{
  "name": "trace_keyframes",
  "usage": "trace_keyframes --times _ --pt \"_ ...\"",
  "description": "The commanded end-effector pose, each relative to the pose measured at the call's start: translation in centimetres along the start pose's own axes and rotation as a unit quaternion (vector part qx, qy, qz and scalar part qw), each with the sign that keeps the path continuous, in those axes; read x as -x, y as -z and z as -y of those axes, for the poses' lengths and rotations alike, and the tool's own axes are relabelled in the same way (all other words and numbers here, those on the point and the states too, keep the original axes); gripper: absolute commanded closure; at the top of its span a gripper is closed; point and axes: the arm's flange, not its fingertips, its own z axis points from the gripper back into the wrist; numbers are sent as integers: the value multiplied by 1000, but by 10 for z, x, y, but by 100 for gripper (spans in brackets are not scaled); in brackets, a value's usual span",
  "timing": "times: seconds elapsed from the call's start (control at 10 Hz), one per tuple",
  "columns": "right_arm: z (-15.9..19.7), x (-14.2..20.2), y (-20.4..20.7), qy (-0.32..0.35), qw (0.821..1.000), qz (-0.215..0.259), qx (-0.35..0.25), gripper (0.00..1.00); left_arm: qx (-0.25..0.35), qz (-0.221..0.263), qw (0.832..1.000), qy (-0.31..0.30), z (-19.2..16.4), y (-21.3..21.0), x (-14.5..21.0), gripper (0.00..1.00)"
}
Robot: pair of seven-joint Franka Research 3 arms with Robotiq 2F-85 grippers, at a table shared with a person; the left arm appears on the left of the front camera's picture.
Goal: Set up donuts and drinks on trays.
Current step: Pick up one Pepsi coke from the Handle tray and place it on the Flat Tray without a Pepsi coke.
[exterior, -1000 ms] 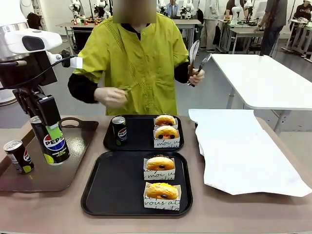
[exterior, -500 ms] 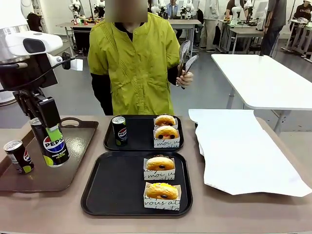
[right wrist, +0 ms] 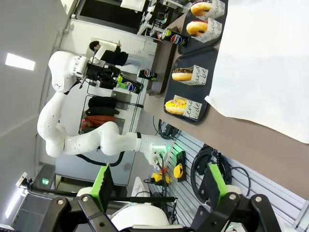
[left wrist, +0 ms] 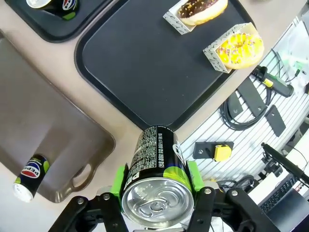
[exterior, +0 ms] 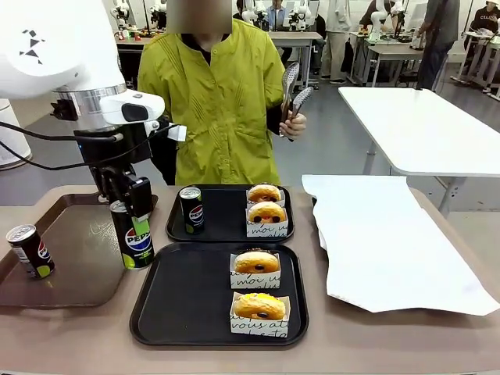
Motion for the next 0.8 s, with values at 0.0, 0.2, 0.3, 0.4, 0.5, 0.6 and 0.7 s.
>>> trace_keyframes --times 0.0,0.2,0.3,0.4,0.5,0.6,0.7 --pt "-1 0 0 -8 1000 2 -7 0 -13 3 1000 -9 0 -17 7 41" --pt "-1 0 0 -8 1000 2 -7 0 -13 3 1000 -9 0 -17 7 41" --pt "-1 0 0 -8 1000 2 -7 0 -13 3 1000 -9 0 -17 7 41" --pt "-1 0 0 -8 1000 2 -7 0 -13 3 1000 -9 0 -17 7 41" --pt "-1 0 0 -8 1000 2 -7 0 -3 8 1000 -1 1 -11 4 41" --pt "-1 0 0 -8 1000 2 -7 0 -14 24 999 22 1 0 -15 41" --pt "-1 0 0 -8 1000 2 -7 0 -46 49 997 30 4 14 -28 41"
